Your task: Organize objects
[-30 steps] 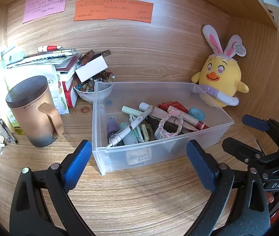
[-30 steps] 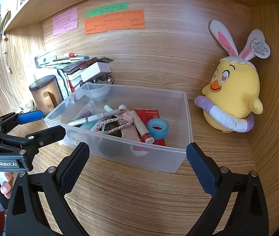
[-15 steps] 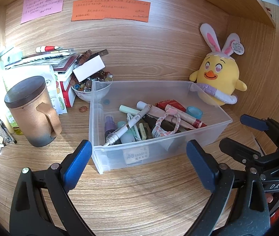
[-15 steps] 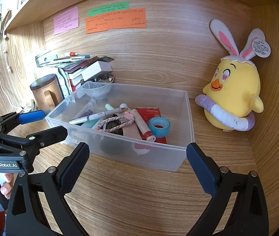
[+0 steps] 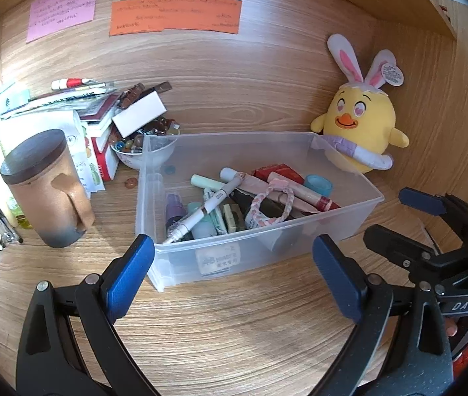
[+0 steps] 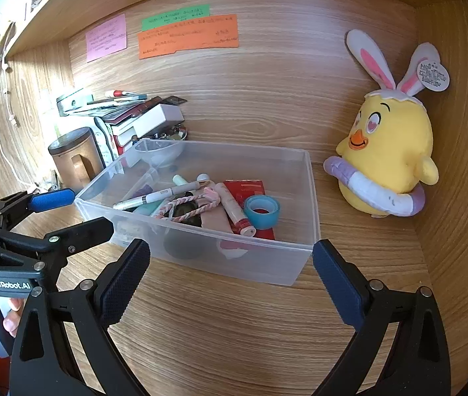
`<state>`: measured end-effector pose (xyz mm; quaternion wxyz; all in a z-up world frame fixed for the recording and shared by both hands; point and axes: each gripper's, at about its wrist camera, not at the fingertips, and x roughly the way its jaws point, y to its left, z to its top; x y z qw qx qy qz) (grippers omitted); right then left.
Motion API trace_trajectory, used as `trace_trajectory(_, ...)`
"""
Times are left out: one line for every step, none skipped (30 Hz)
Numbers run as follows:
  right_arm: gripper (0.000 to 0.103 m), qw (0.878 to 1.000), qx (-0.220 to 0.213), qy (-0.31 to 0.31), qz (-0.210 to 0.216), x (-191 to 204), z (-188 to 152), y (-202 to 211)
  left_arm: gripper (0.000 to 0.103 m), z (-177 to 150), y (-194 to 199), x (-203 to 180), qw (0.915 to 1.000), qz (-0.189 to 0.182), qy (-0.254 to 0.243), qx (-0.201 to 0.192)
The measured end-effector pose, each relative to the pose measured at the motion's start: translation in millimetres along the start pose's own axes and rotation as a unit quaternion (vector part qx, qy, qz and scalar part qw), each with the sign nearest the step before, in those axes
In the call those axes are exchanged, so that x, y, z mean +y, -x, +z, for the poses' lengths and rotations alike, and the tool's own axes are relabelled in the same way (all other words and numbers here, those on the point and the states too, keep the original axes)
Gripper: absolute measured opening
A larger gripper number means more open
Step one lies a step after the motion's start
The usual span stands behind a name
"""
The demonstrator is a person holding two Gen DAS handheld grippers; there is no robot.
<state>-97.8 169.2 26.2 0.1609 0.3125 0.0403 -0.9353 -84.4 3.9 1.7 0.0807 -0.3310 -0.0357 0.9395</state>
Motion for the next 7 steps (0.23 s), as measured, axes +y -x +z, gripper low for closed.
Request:
trace_trajectory(0.099, 1.0, 0.001, -0.001, 0.0, -0.6, -0.2, -0.5, 0.098, -0.3, -0.4, -0.1, 1.0, -0.003, 0.001, 0.001)
trace_trajectory(0.099, 1.0, 0.002, -0.003, 0.0, -1.3, -0.2, -1.2, 0.098, -0.7, -0.7, 0.0, 1.0, -0.005, 0.003, 0.001)
trace_trajectory(0.099, 1.0, 0.003, -0.005, 0.001, -1.9, -0.3, -1.6, 0.098, -1.0, -0.4, 0.1, 1.0, -0.005, 0.004, -0.001)
trace_trajectory(0.099, 1.0, 0.004, -0.007, 0.002, -2.9, -0.6, -2.0, 0.098, -1.1, -0.2, 0.0, 1.0, -0.006, 0.004, -0.001)
trace_trajectory(0.099, 1.0, 0.005, -0.009, 0.002, -3.7, -0.7, -2.5, 0.098, -1.1, 0.0, 0.4, 1.0, -0.007, 0.005, 0.0)
trace_trajectory(0.099, 1.0, 0.005, -0.01, 0.002, -4.1, -0.8, -2.9, 0.098, -0.9, 0.3, 1.0, 1.0, -0.007, 0.006, 0.0)
trace_trajectory(0.099, 1.0, 0.006, -0.011, 0.001, -4.3, -0.9, -3.1, 0.098, -1.1, 0.8, 1.5, 1.0, -0.006, 0.008, -0.001)
